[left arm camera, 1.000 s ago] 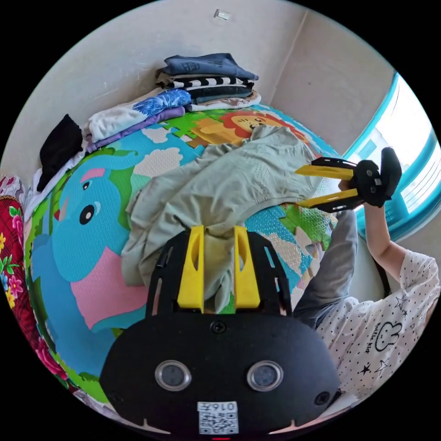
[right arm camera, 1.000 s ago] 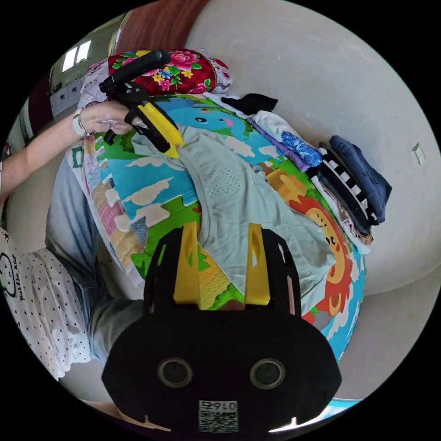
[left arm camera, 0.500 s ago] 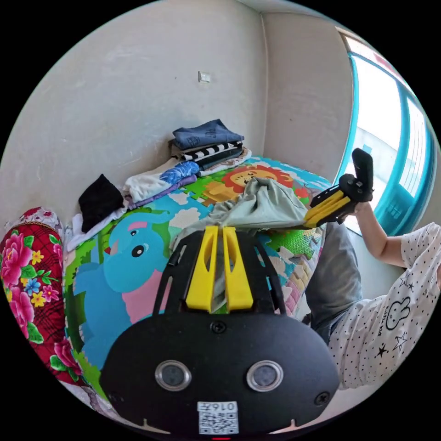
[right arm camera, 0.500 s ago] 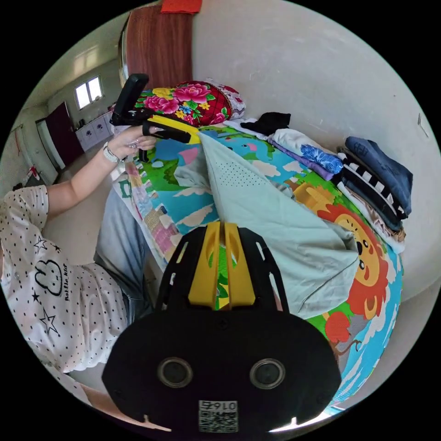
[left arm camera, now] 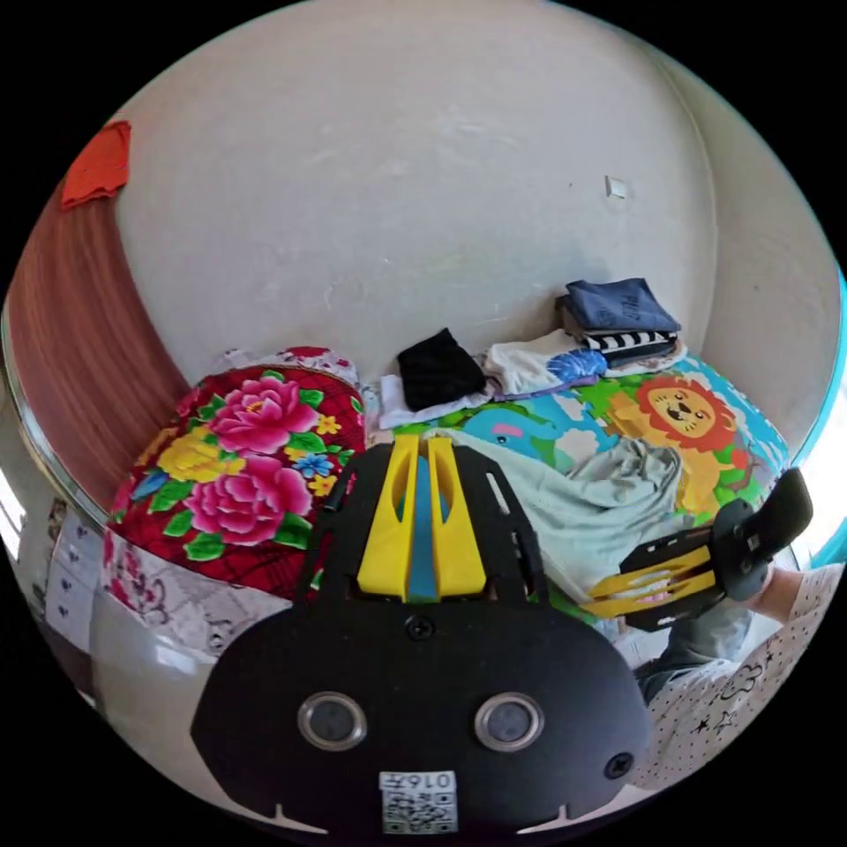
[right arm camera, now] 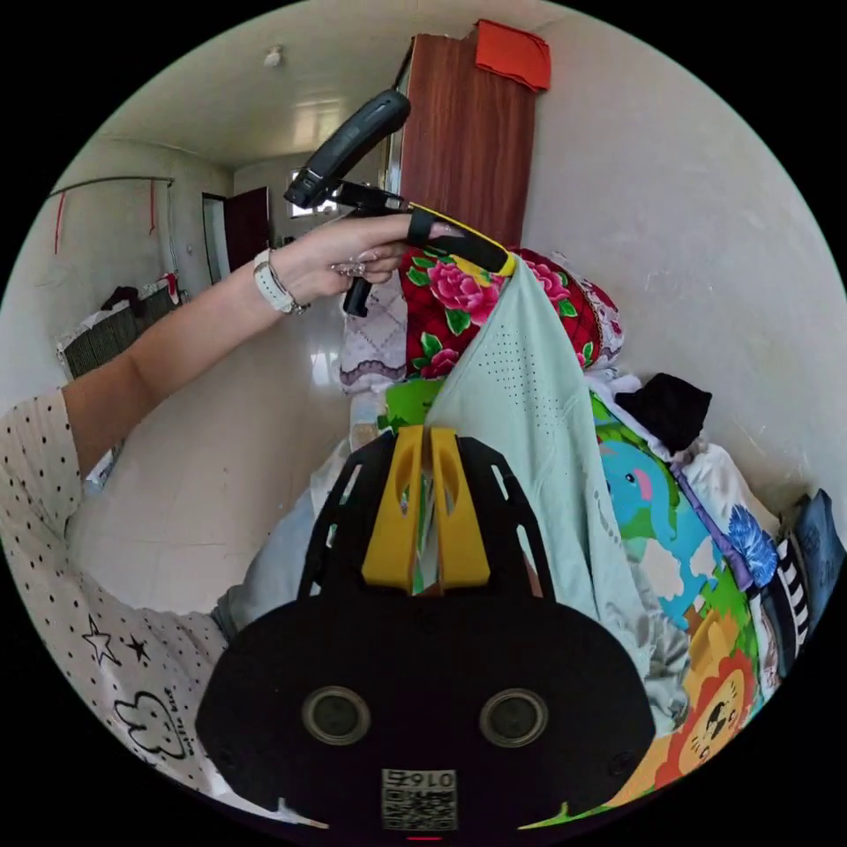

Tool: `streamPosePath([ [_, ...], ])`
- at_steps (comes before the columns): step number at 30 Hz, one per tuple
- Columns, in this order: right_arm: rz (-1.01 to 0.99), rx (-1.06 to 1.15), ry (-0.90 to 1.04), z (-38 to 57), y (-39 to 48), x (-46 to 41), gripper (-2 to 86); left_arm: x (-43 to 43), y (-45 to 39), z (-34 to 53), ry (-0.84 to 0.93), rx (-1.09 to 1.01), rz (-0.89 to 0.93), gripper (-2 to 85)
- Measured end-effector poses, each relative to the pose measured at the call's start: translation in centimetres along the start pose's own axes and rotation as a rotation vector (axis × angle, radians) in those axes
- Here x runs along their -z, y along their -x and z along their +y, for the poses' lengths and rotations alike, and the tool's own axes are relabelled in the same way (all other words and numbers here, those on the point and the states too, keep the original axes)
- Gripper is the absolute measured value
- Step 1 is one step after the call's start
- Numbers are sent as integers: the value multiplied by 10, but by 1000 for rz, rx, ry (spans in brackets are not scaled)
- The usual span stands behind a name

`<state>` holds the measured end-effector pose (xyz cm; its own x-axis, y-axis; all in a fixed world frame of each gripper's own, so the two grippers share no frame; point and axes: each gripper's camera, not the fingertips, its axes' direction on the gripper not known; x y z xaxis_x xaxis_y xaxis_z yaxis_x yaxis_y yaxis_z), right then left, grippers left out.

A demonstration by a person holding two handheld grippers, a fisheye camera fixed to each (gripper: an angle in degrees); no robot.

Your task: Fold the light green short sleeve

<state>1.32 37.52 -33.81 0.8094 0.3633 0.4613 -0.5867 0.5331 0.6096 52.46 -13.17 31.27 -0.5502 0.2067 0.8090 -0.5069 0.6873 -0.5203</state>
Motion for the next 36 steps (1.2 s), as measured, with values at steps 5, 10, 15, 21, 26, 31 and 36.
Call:
streamPosePath([
  [5, -205, -138, -465, -43, -71, 99, 58, 74, -72, -157, -36, -234, -74, -8],
  [10, -68, -301, -574, 17, -155, 182, 27, 37, -181, -254, -66, -369, 85, -8],
  [15, 144, -456, -420, 137, -223, 227, 0, -118, -326, -286, 63, -474, 304, -8],
  [21, 415, -701, -103, 313, -274, 251, -2, -299, -462, -255, 213, -384, 743, -6],
  [26, 626, -792, 226, 420, -274, 244, 2, -392, -524, -228, 345, -142, 1175, 7],
  [31, 790, -854, 356, 476, -267, 242, 5, -425, -541, -211, 472, -38, 1692, 46],
  [36, 746, -1006, 240, 519, -273, 248, 14, -389, -484, -166, 418, -264, 1665, 55],
])
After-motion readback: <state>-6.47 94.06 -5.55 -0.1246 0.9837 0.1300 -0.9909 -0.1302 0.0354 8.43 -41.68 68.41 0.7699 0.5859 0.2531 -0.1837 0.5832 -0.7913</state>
